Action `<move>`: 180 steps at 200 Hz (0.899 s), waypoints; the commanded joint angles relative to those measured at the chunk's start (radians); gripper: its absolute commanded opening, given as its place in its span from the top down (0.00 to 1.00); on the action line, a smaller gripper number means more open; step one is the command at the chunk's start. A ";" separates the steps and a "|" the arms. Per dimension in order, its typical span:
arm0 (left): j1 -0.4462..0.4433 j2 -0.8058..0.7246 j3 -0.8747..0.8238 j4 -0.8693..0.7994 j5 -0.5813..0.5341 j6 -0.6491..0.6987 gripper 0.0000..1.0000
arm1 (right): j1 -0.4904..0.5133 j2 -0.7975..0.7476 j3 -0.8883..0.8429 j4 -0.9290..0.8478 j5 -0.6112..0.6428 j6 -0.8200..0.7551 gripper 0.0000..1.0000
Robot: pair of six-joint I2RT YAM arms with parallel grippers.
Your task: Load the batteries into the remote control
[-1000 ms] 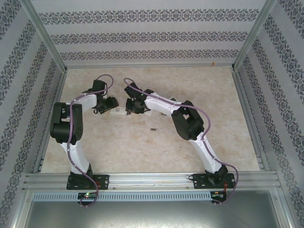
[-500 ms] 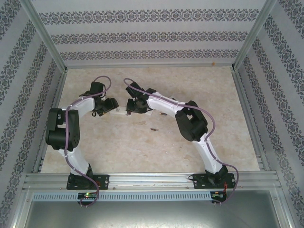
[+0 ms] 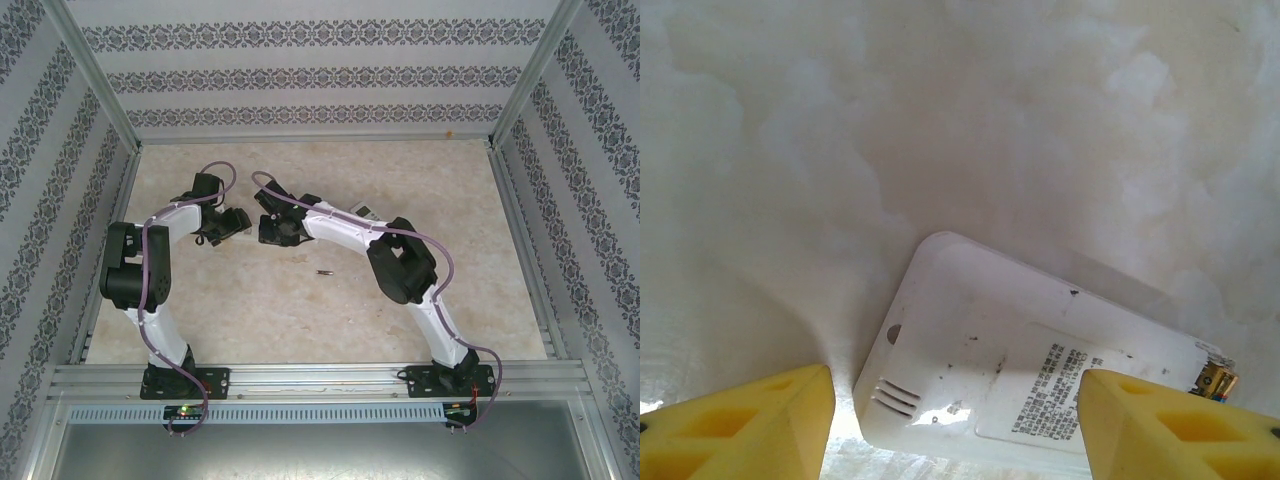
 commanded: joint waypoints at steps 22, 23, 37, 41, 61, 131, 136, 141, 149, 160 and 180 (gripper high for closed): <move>0.000 0.006 0.011 -0.011 0.010 0.009 0.34 | 0.000 0.054 0.060 -0.027 0.023 0.016 0.77; 0.000 0.006 0.011 -0.011 0.010 0.009 0.34 | 0.000 0.054 0.061 -0.027 0.022 0.016 0.77; 0.000 0.006 0.010 -0.011 0.010 0.010 0.34 | -0.001 0.065 0.073 -0.031 0.026 0.014 0.77; 0.000 0.006 0.010 -0.011 0.010 0.009 0.34 | 0.000 0.068 0.076 -0.033 0.028 0.014 0.77; 0.000 0.002 0.008 -0.013 0.009 0.010 0.34 | 0.000 0.080 0.093 -0.043 0.040 0.009 0.78; 0.000 -0.004 0.010 -0.011 0.010 0.005 0.34 | -0.003 0.103 0.108 -0.067 0.083 -0.005 0.82; 0.000 -0.004 0.010 -0.011 0.010 0.005 0.34 | -0.004 0.105 0.111 -0.071 0.084 -0.008 0.82; 0.000 -0.004 0.009 -0.012 0.011 0.005 0.34 | -0.005 0.109 0.114 -0.076 0.082 -0.008 0.82; 0.000 -0.004 0.009 -0.012 0.010 0.006 0.34 | -0.006 0.114 0.122 -0.085 0.079 -0.009 0.81; 0.000 -0.006 0.007 -0.011 0.011 0.007 0.34 | -0.006 0.118 0.128 -0.089 0.070 -0.015 0.80; 0.000 -0.003 0.005 -0.010 0.011 0.006 0.34 | -0.006 0.130 0.139 -0.089 0.064 -0.019 0.78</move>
